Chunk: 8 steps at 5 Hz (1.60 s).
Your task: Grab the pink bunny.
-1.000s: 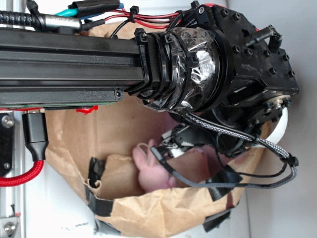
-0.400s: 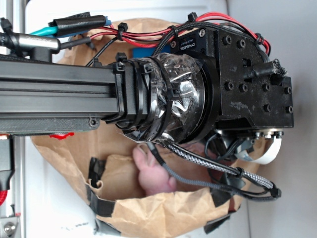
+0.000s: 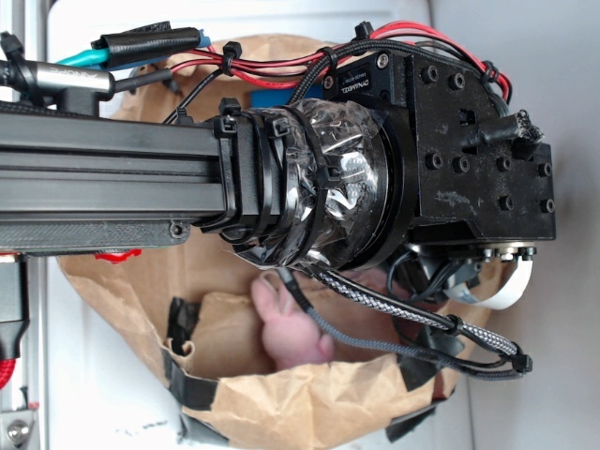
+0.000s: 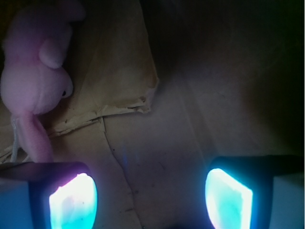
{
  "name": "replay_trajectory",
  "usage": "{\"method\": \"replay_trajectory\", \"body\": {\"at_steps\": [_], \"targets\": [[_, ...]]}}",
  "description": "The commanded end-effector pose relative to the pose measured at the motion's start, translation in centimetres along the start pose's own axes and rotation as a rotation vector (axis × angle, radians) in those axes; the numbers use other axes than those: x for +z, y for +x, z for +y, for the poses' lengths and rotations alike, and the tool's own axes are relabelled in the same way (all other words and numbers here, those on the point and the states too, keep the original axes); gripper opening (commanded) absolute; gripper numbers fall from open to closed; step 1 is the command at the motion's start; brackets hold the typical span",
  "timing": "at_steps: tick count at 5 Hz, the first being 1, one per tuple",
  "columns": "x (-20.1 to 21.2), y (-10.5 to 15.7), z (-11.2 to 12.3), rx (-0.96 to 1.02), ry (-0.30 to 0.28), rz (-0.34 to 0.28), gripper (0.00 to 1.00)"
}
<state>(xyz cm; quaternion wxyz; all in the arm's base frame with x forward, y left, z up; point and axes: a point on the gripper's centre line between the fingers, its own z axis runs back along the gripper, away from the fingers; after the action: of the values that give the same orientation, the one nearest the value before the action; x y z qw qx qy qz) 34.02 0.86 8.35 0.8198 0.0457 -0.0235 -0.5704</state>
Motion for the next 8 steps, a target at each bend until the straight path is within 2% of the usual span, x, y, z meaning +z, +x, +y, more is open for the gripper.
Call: {"method": "replay_trajectory", "body": {"at_steps": [1, 2, 4, 6, 8], "targets": [[2.4, 0.8, 0.0, -0.014, 0.077, -0.020, 1.00], [2.7, 1.5, -1.8, -0.042, 0.089, -0.018, 1.00], [4.4, 3.1, -5.2, -0.089, 0.111, -0.052, 1.00], [2.8, 4.0, -7.2, -0.156, 0.098, -0.095, 1.00], [1.0, 4.3, -8.2, -0.131, 0.097, -0.194, 1.00]]}}
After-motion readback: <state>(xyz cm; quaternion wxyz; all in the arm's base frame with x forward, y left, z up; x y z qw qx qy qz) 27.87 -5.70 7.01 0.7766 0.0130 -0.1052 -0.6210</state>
